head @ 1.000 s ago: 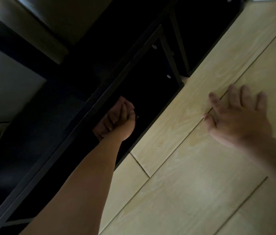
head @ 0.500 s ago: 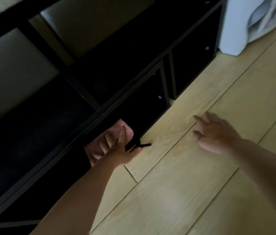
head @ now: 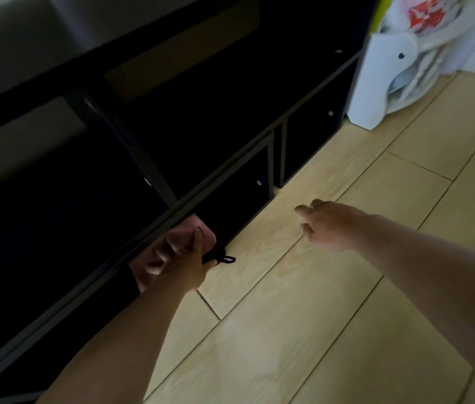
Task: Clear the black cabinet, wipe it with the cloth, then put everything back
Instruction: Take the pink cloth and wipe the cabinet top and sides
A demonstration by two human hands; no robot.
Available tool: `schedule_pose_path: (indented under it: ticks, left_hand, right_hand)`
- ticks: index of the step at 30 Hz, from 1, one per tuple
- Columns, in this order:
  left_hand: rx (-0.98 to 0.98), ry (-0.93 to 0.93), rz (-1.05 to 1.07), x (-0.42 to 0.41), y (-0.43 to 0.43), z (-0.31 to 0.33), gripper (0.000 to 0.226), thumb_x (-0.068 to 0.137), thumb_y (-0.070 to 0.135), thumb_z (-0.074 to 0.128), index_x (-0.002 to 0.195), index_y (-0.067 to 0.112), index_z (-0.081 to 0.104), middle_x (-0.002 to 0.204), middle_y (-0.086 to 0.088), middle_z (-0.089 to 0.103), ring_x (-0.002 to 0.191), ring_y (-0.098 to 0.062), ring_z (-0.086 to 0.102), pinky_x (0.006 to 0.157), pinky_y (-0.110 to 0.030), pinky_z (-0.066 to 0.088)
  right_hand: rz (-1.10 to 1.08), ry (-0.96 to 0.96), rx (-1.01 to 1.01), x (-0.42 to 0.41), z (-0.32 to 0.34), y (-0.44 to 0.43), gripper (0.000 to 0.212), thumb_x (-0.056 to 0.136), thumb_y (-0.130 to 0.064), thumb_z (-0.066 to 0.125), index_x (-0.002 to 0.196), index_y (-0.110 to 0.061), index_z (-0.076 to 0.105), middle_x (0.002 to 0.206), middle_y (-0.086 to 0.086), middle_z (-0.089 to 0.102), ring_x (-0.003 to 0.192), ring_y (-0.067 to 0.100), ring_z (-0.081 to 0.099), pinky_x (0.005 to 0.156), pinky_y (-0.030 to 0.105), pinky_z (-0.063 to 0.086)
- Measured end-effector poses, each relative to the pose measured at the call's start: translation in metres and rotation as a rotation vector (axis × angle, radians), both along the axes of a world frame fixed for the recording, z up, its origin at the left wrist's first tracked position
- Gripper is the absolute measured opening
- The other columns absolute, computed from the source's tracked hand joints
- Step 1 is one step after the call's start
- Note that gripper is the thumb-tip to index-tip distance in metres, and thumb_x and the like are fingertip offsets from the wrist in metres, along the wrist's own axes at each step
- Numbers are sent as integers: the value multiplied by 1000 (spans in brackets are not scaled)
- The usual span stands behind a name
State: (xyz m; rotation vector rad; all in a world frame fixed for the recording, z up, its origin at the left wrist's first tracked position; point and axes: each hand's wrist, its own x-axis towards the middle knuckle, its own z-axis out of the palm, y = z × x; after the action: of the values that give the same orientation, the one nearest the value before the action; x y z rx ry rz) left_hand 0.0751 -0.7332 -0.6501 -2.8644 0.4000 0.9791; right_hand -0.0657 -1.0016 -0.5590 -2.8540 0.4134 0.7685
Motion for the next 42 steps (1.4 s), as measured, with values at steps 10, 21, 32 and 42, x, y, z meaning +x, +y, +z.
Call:
schedule_pose_path:
  ticks: [10,21,32,42]
  left_hand:
    - [93,-230,-269,-34,-63,60,49,103,8,39,151,9,29,140,-14,55,124,-36,58,95,-43,52]
    - [-191,-133,-141,-79,-198,116,42,97,7,44,138,9,38,122,-17,59,111,-39,61,82,-42,50]
    - [-38,-349,-334,-79,-349,132,45,95,2,53,135,2,31,117,-16,53,101,-37,65,76,-42,52]
    - [-295,-392,-140,-13,-368,118,54,87,20,73,124,19,34,121,-4,44,98,-26,59,78,-38,56]
  right_hand:
    - [189,237,-54,20,40,-58,57,107,-36,32,160,-24,15,159,10,34,137,29,44,104,37,44]
    - [-483,174,816,33,19,-94,68,102,-58,42,154,-15,34,134,15,58,115,29,63,105,42,50]
    - [-854,-144,1412,67,27,-192,13,93,-17,60,91,-3,63,90,17,64,82,30,66,68,39,55]
    - [-1055,-263,1690,110,-9,-221,35,104,-12,39,128,-28,60,116,14,69,98,31,70,58,36,56]
